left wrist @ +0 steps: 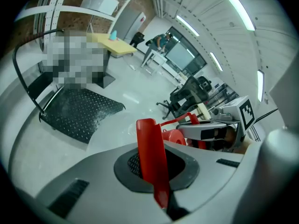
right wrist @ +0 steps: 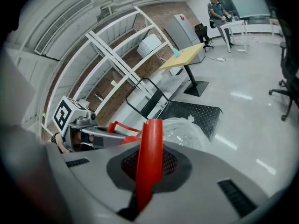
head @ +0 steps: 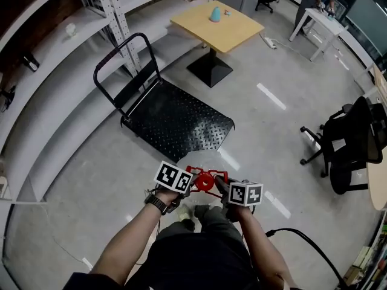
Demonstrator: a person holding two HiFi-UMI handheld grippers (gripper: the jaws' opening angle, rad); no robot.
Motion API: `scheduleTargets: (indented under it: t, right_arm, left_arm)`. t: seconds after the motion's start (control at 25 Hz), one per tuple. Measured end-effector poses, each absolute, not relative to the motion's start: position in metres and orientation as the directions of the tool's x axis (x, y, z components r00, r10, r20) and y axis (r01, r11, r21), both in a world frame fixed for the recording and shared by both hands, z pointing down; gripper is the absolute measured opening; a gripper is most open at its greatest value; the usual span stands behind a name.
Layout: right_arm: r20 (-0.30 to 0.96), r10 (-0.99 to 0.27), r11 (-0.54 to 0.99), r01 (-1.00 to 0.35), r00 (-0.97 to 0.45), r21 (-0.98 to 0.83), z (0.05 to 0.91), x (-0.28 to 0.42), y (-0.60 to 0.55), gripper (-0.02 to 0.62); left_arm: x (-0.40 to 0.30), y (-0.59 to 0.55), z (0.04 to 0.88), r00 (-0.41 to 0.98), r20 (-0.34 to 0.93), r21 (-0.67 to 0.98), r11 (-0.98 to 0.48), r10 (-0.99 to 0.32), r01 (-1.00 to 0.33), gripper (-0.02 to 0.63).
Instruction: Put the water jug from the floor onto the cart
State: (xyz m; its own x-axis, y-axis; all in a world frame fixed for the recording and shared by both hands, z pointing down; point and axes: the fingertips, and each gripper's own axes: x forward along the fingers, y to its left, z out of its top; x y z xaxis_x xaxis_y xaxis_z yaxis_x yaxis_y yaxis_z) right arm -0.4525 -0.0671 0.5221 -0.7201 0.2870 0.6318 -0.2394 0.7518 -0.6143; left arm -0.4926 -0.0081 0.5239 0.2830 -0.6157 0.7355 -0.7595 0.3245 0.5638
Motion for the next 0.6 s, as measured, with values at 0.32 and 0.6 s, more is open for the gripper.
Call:
scheduleTargets:
  t: [0.32,0.6]
  right_arm:
    - [0.581,0.314,0.728,-0.203,-0.751,-0.655,0.521,-0.604,-0.102,0.000]
    - [0.575,0.298,0.706,-0.229,-0.762,-0.670,0.531,-0.715,-0.138,0.000]
  left_arm:
    - [-0.644,-0.044,0.528,0.250,0.769,0.525,0.359,-0.588,-0.772,0.003]
    - [-0.757,-0.082,0.539,0.264,0.784,0.520,0.363,-0.561,-0.773,0.003]
